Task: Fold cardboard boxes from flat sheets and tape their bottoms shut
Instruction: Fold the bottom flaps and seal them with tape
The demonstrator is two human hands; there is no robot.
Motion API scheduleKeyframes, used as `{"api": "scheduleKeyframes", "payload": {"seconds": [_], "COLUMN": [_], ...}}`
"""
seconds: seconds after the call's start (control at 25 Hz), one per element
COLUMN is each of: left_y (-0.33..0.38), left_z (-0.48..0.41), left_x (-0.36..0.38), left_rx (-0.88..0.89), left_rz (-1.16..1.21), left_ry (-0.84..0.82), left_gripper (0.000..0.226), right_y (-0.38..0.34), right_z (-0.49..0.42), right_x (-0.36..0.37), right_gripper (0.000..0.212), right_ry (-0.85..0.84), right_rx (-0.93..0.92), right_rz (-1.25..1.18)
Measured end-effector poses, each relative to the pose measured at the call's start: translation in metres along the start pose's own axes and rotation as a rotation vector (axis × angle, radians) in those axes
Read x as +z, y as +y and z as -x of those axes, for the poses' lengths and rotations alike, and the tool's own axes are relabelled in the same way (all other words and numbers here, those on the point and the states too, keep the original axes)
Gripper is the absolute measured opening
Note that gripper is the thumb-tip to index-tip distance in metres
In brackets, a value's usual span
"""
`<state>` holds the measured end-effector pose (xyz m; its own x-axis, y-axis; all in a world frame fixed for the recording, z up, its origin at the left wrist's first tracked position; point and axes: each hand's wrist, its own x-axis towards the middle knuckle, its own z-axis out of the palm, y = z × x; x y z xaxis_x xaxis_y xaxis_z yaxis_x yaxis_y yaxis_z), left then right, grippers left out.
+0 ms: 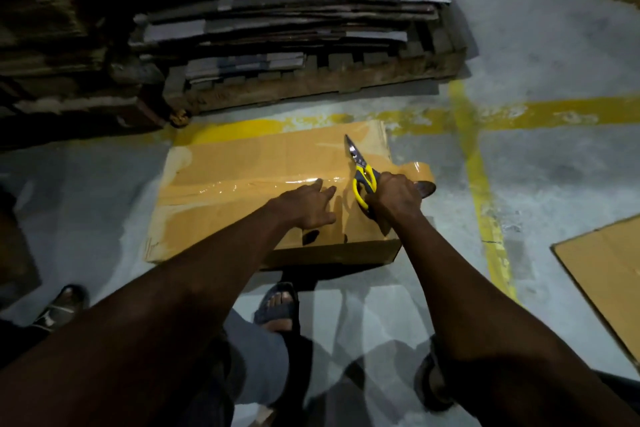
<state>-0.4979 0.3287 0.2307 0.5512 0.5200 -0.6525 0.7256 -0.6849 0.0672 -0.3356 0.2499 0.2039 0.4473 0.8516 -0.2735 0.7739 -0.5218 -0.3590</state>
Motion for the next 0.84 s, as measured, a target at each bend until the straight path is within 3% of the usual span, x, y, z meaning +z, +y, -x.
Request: {"api": "scheduleKeyframes", "payload": {"seconds": [0.44, 0.56, 0.84], "left_y": [0.019, 0.028, 0.059], "left_z": [0.019, 0.015, -0.029], "left_x": [0.023, 0.028, 0.028], "left_rx": [-0.033, -0.039, -0.036], "left_rz": [0.111, 0.104, 0.099], "left_ry": [0.04, 0.026, 0.047], "left_gripper": [0.081, 0.082, 0.074], "right_y": [-0.003, 0.003, 0.047], "right_z": [0.005, 0.007, -0.006], "right_x": [0.017, 0.025, 0.033], "right_gripper": [0.054, 0.057, 0.059], "right_ry": [0.044, 0.155, 0.296], "right_rx": [-0.016, -0.004, 0.308], "right_rz": [-0.083, -0.157, -0.455]}}
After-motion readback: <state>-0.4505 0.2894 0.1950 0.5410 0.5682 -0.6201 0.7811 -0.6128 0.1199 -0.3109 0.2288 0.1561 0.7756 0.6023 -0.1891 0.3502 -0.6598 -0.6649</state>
